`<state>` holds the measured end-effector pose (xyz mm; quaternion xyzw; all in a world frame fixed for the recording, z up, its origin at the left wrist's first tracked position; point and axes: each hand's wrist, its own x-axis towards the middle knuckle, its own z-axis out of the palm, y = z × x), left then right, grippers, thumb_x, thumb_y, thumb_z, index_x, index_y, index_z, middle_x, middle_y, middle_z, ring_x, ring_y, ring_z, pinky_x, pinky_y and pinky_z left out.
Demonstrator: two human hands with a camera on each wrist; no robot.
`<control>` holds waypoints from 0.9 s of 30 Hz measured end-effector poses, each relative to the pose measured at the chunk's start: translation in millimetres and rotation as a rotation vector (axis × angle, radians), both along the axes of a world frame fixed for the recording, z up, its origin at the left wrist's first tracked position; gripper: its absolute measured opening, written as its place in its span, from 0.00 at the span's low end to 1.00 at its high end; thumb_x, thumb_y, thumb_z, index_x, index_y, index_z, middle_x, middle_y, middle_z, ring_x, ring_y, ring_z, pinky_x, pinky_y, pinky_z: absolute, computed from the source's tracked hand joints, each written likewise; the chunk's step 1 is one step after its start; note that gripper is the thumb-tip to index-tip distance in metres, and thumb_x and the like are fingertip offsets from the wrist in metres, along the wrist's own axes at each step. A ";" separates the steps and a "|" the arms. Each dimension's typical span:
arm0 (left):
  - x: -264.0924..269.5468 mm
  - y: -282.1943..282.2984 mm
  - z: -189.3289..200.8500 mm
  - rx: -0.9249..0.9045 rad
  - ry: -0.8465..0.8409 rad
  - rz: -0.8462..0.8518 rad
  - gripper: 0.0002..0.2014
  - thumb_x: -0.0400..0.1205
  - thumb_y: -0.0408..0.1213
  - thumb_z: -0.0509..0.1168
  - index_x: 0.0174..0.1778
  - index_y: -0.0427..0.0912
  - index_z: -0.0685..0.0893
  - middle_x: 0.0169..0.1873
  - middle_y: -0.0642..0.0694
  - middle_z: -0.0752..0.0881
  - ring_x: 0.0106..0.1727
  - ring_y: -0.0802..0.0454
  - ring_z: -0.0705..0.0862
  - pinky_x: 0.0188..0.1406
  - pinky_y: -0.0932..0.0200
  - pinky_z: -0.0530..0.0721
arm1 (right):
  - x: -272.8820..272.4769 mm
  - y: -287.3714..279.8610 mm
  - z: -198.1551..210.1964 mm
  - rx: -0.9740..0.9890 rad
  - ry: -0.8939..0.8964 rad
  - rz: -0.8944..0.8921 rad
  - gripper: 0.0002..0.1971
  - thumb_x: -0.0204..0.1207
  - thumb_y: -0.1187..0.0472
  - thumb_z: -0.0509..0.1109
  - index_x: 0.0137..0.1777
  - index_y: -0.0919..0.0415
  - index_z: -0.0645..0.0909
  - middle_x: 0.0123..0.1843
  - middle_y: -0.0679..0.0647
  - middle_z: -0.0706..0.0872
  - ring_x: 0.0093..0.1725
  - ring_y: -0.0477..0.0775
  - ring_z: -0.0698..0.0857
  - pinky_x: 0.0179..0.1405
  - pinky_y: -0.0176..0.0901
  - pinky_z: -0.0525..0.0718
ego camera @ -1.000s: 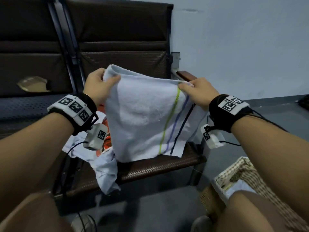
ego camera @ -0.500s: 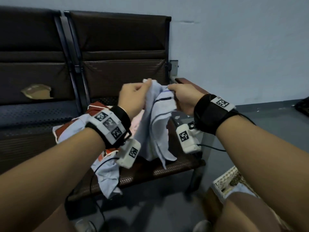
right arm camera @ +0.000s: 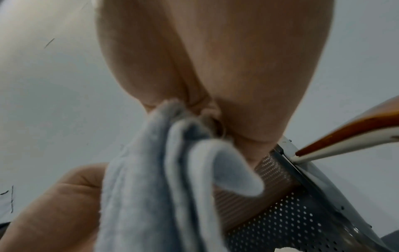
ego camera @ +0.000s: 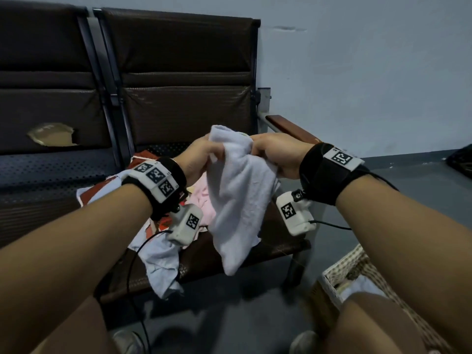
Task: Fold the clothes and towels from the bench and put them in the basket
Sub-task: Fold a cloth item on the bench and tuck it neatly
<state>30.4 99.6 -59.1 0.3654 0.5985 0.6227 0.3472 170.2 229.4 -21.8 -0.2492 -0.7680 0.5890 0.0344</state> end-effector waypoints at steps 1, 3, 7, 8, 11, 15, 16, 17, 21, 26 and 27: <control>-3.2 -0.4 0.6 -0.036 -0.064 -0.026 0.32 0.65 0.28 0.62 0.68 0.30 0.81 0.57 0.32 0.85 0.58 0.41 0.83 0.62 0.47 0.79 | -0.6 2.9 -0.2 -0.018 -0.013 0.009 0.11 0.70 0.69 0.62 0.50 0.60 0.80 0.37 0.59 0.77 0.36 0.57 0.77 0.29 0.43 0.77; -11.6 2.4 0.6 -0.105 -0.078 0.038 0.28 0.65 0.29 0.66 0.64 0.26 0.84 0.59 0.27 0.86 0.58 0.38 0.84 0.61 0.46 0.78 | -1.3 12.3 -1.8 0.011 -0.040 0.038 0.08 0.74 0.60 0.69 0.49 0.64 0.82 0.40 0.58 0.86 0.39 0.58 0.85 0.35 0.47 0.86; -30.9 12.3 -1.7 -0.174 0.141 0.128 0.11 0.77 0.30 0.73 0.54 0.31 0.90 0.53 0.29 0.90 0.57 0.36 0.89 0.58 0.44 0.86 | -5.3 39.5 -8.9 0.347 -0.191 0.054 0.17 0.70 0.48 0.82 0.53 0.58 0.90 0.50 0.57 0.93 0.51 0.58 0.92 0.55 0.54 0.91; -37.2 14.6 -2.5 -0.189 0.233 0.135 0.09 0.79 0.33 0.73 0.53 0.34 0.91 0.52 0.29 0.90 0.54 0.37 0.89 0.55 0.44 0.86 | -7.8 46.9 -12.1 0.424 -0.218 -0.005 0.16 0.68 0.48 0.83 0.48 0.58 0.89 0.47 0.56 0.93 0.47 0.57 0.92 0.50 0.52 0.92; -56.6 25.1 -1.6 -0.216 0.526 0.233 0.05 0.79 0.41 0.73 0.46 0.47 0.94 0.46 0.36 0.92 0.47 0.41 0.90 0.45 0.43 0.86 | -18.6 66.7 -20.9 0.481 -0.124 -0.175 0.11 0.72 0.49 0.82 0.41 0.56 0.88 0.41 0.52 0.91 0.40 0.52 0.89 0.36 0.44 0.87; -81.6 50.3 16.9 -0.137 0.628 0.464 0.08 0.79 0.41 0.70 0.48 0.47 0.94 0.43 0.46 0.93 0.48 0.51 0.90 0.49 0.49 0.88 | -48.2 79.5 -15.0 0.504 0.147 -0.309 0.06 0.79 0.56 0.73 0.41 0.49 0.87 0.41 0.48 0.90 0.42 0.50 0.87 0.37 0.40 0.84; -87.5 57.0 24.2 -0.098 0.616 0.491 0.08 0.79 0.41 0.69 0.49 0.47 0.94 0.44 0.47 0.93 0.49 0.52 0.90 0.50 0.50 0.88 | -57.3 82.0 -10.5 0.527 0.213 -0.350 0.07 0.79 0.58 0.72 0.40 0.50 0.86 0.38 0.47 0.88 0.39 0.49 0.85 0.35 0.39 0.81; -92.9 62.5 31.7 -0.052 0.597 0.504 0.09 0.79 0.39 0.68 0.49 0.47 0.93 0.44 0.47 0.93 0.49 0.52 0.90 0.51 0.50 0.88 | -65.9 83.6 -4.9 0.545 0.275 -0.382 0.07 0.79 0.58 0.71 0.40 0.50 0.86 0.36 0.46 0.86 0.37 0.47 0.82 0.33 0.38 0.78; -104.3 64.2 51.3 0.176 0.456 0.463 0.11 0.77 0.33 0.67 0.47 0.51 0.93 0.45 0.47 0.93 0.48 0.55 0.89 0.50 0.54 0.88 | -83.3 86.4 12.6 0.548 0.476 -0.410 0.12 0.79 0.57 0.69 0.33 0.48 0.81 0.29 0.38 0.81 0.34 0.40 0.78 0.33 0.34 0.74; -98.9 35.0 19.0 0.169 0.350 0.379 0.07 0.77 0.31 0.73 0.45 0.47 0.93 0.38 0.52 0.91 0.43 0.58 0.86 0.43 0.60 0.83 | -72.1 74.8 -12.0 0.500 0.433 -0.294 0.08 0.81 0.58 0.67 0.41 0.48 0.84 0.36 0.43 0.84 0.33 0.33 0.80 0.30 0.27 0.76; -94.6 27.2 4.2 0.093 0.345 0.365 0.04 0.77 0.31 0.74 0.44 0.43 0.92 0.36 0.49 0.89 0.41 0.55 0.84 0.41 0.58 0.81 | -67.2 72.2 -24.6 0.497 0.376 -0.266 0.09 0.82 0.59 0.66 0.41 0.49 0.84 0.36 0.45 0.84 0.31 0.33 0.80 0.31 0.28 0.77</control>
